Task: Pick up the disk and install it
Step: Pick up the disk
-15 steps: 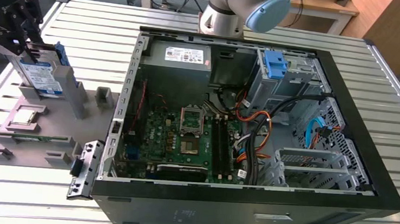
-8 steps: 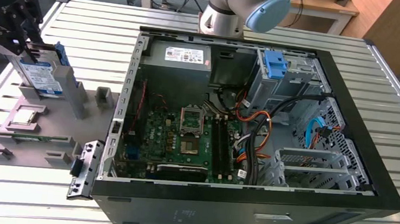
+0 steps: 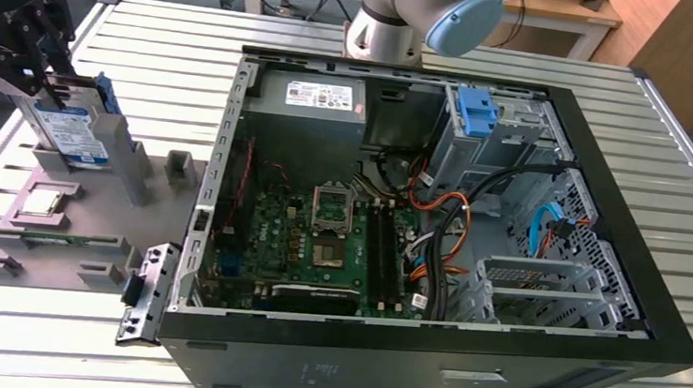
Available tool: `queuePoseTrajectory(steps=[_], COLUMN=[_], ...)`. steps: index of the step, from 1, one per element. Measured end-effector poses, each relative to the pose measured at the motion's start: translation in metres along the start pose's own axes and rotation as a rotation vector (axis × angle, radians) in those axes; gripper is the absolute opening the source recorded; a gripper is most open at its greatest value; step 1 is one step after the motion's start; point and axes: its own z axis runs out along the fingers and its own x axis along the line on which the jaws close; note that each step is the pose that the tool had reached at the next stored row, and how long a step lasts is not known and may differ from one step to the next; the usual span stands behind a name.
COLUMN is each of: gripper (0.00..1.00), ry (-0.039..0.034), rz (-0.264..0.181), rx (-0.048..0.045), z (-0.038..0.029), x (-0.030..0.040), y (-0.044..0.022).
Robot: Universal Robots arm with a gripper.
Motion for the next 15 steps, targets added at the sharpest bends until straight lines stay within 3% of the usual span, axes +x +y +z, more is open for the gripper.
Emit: queuePoseTrajectory(steps=[12, 14, 15], gripper=[0.48, 0.47, 0.40], ry=[0.0002, 0.0002, 0.0004], rz=[0.000, 0.000, 0.000], rx=[-0.0001, -0.0001, -0.0002], z=[0.0002, 0.0003, 0.0002], x=[0.0000, 0.0000, 0.0001], y=[-0.0001, -0.0002, -0.0002])
